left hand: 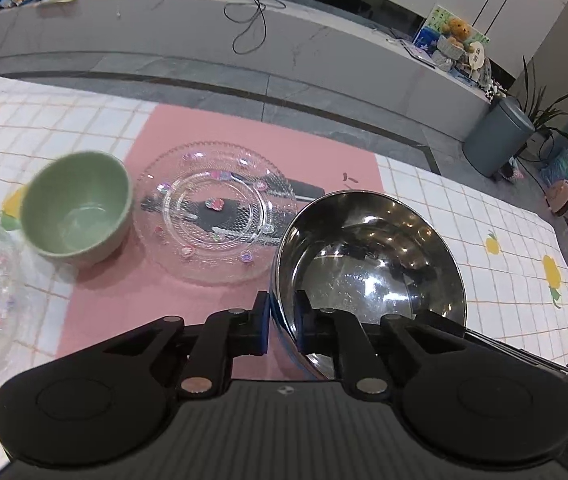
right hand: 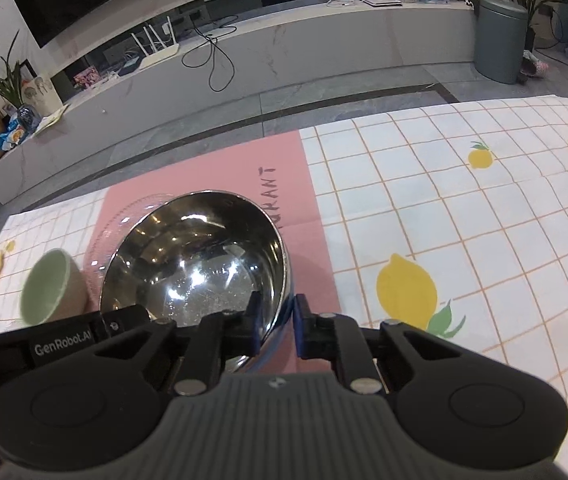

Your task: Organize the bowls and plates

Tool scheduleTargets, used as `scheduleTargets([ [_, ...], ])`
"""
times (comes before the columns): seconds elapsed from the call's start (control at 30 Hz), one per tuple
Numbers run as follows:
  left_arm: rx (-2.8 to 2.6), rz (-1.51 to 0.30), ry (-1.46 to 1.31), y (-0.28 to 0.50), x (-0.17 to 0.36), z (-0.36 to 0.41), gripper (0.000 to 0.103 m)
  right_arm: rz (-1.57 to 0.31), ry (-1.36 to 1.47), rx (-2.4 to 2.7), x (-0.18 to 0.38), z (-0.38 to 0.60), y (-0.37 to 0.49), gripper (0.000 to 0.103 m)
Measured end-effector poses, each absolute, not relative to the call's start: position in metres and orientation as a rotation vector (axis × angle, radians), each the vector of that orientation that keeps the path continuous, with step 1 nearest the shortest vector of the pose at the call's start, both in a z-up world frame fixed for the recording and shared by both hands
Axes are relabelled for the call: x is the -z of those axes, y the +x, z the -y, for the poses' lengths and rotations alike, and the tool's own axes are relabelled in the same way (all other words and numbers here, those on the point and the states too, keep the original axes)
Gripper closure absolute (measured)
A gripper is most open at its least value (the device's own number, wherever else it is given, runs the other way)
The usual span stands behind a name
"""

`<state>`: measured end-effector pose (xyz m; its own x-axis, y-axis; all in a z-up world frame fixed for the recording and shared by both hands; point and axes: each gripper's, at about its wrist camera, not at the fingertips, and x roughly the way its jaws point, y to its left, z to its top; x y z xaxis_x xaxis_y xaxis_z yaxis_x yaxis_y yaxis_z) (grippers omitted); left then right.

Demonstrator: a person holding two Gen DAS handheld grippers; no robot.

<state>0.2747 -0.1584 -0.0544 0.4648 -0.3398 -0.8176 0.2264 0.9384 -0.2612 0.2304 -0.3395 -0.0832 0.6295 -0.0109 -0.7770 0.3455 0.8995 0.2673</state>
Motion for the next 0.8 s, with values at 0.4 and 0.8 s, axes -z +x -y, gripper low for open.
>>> scheduleTargets([
  [0.4,0.315,-0.991,-0.198,0.204,-0.012,0.111,0.089,-0.802,0.458,0.128,0.024,0.312,0.147,0.090],
  [0.8,0.286,-0.940,-0.266,0.118,-0.032,0.061,0.089,-0.762,0.546,0.048,-0.001,0.279,0.049,0.089],
])
